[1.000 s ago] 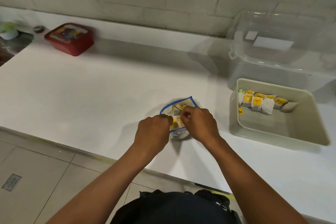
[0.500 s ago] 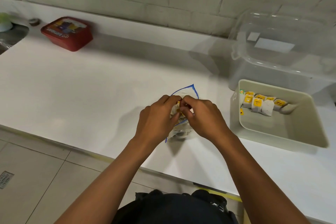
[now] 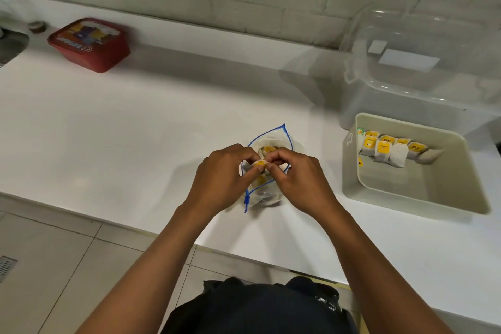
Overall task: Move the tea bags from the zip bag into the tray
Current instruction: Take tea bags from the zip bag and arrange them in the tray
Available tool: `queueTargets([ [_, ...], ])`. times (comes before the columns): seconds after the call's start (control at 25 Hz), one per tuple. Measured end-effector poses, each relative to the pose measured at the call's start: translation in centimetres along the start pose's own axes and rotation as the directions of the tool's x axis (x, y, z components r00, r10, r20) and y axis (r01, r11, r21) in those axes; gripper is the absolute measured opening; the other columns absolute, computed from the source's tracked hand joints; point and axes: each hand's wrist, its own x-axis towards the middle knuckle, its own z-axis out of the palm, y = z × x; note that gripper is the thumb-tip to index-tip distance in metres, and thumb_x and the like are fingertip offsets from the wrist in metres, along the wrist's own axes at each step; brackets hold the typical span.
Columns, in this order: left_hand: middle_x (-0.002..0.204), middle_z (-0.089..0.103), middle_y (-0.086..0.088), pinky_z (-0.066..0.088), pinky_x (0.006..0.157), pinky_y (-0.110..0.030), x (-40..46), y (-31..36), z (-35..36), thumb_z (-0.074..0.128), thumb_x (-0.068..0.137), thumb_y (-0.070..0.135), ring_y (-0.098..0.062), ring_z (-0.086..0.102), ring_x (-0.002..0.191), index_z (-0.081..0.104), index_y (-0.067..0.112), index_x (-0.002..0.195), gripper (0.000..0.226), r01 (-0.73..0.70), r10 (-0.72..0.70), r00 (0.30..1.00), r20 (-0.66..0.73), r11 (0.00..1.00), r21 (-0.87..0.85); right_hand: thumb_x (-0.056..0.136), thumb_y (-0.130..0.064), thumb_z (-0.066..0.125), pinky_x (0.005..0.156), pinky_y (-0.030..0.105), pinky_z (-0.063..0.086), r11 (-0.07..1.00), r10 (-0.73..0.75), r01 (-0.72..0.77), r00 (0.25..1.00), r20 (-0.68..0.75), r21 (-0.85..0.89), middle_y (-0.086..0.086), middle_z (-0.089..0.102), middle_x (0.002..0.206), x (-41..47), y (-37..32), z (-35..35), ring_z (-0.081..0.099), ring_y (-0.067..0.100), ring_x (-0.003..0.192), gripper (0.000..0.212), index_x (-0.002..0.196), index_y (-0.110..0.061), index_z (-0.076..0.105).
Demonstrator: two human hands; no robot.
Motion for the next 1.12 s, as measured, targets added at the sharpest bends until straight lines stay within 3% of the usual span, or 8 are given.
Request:
queueTargets([
  [0.12,0.08,0.061,0.02,0.041,0.055,-0.024,-0.4,-0.4,-0.1,0.06,0.091,0.05,-0.006,0.054,0.063,0.06,0.036,0.087,0.014,0.055,-0.053,0.997,-0.049,0.998,0.034,0.094,-0.039,0.058,0.079,0.03,0.054,0.973,0.104,-0.101,0.995,0.006,-0.209,-0.012,0.071,0.107,-0.8,0.7,1.1,0.064,0.013,0.097,0.026,0.119,-0.041,0.066],
  [0.2,0.07,0.058,0.02,0.037,0.051,-0.022,-0.8,-0.5,0.2,0.06,0.091,0.049,-0.007,0.056,0.06,0.058,0.034,0.085,0.016,0.101,-0.099,0.993,-0.067,0.995,0.027,0.092,-0.046,0.058,0.077,0.031,0.054,0.93,0.171,-0.166,0.985,-0.012,-0.327,-0.009,0.072,0.105,-1.2,0.9,2.0,0.065,0.02,0.098,0.027,0.117,-0.039,0.067],
  [0.32,0.082,0.064,0.021,0.04,0.051,-0.023,-1.2,-0.5,0.4,0.057,0.093,0.051,-0.008,0.057,0.057,0.058,0.035,0.089,0.016,0.11,-0.11,0.992,-0.06,0.994,-0.01,0.091,-0.049,0.058,0.072,0.031,0.052,0.9,0.208,-0.209,0.977,-0.046,-0.383,-0.006,0.07,0.099,-1.1,0.7,3.7,0.065,0.022,0.092,0.027,0.11,-0.033,0.07],
  [0.52,0.089,0.064,0.024,0.044,0.055,-0.026,-1.4,-0.4,0.3,0.054,0.096,0.046,-0.006,0.058,0.056,0.056,0.038,0.097,0.008,0.092,-0.095,0.994,-0.049,0.994,-0.054,0.092,-0.04,0.058,0.069,0.03,0.051,0.906,0.263,-0.27,0.963,-0.067,-0.326,-0.006,0.067,0.104,-0.9,1.3,4.8,0.064,0.021,0.089,0.018,0.101,-0.031,0.07],
  [0.6,0.089,0.065,0.022,0.045,0.056,-0.026,-1.4,-0.4,0.3,0.053,0.097,0.044,-0.005,0.058,0.057,0.056,0.039,0.102,0.008,0.077,-0.078,0.996,-0.042,0.996,-0.036,0.09,-0.04,0.059,0.071,0.03,0.05,0.909,0.269,-0.264,0.963,-0.028,-0.322,-0.006,0.065,0.106,-0.7,1.4,4.7,0.064,0.021,0.093,0.019,0.104,-0.032,0.07],
  [0.68,0.089,0.065,0.021,0.045,0.056,-0.024,-1.4,-0.4,0.4,0.053,0.097,0.044,-0.005,0.059,0.058,0.057,0.042,0.107,0.01,0.048,-0.049,0.998,-0.033,0.999,-0.016,0.09,-0.038,0.059,0.067,0.028,0.048,0.906,0.282,-0.265,0.959,0.004,-0.329,-0.007,0.067,0.1,-0.7,1.3,4.7,0.063,0.02,0.087,0.015,0.094,-0.031,0.071],
  [0.88,0.091,0.065,0.024,0.039,0.056,-0.023,-1.4,0.1,0.2,0.06,0.092,0.037,-0.003,0.056,0.057,0.057,0.036,0.091,0.003,0.062,-0.062,0.998,-0.011,0.998,-0.014,0.091,-0.032,0.053,0.066,0.031,0.053,0.924,0.291,-0.269,0.956,0.043,-0.27,-0.01,0.066,0.085,-0.6,1.6,4.1,0.061,0.017,0.079,0.014,0.084,-0.027,0.064],
  [1.12,0.092,0.067,0.013,0.043,0.059,-0.029,-1.5,0.5,-0.4,0.048,0.098,0.035,-0.016,0.057,0.068,0.052,0.032,0.096,0.005,-0.017,0.001,0.997,0.074,0.975,0.22,0.091,-0.027,0.051,0.071,0.041,0.058,0.967,0.239,-0.23,0.968,0.08,-0.114,-0.012,0.066,0.085,-0.3,2.0,2.2,0.064,0.019,0.083,0.011,0.088,-0.029,0.062],
])
